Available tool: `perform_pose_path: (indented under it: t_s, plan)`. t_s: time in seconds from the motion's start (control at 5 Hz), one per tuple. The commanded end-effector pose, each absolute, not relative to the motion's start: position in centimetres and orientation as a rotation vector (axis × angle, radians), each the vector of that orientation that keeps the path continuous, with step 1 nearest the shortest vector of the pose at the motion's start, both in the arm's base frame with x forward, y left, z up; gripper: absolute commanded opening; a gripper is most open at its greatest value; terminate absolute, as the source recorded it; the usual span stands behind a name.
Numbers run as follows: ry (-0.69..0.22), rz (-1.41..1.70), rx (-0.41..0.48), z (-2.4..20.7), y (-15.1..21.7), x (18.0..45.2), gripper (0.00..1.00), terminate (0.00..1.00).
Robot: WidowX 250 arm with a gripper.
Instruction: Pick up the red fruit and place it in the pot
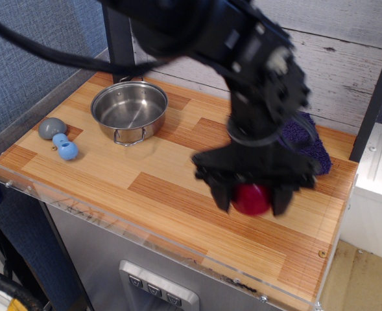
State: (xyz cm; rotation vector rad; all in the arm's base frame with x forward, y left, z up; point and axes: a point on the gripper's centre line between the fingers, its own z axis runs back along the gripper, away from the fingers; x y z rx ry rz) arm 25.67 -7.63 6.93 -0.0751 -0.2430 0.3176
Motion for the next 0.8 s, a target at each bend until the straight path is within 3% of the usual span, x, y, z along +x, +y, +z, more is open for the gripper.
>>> perform_pose_path:
  t_s: [0.0, 0.6]
  plan:
    - [-0.336, 0.425, -0.085, 10.5, -1.9, 26.5, 0.0, 0.0]
    - [-0.345, 0.565, -0.057, 10.7, 5.0, 28.4, 0.0, 0.0]
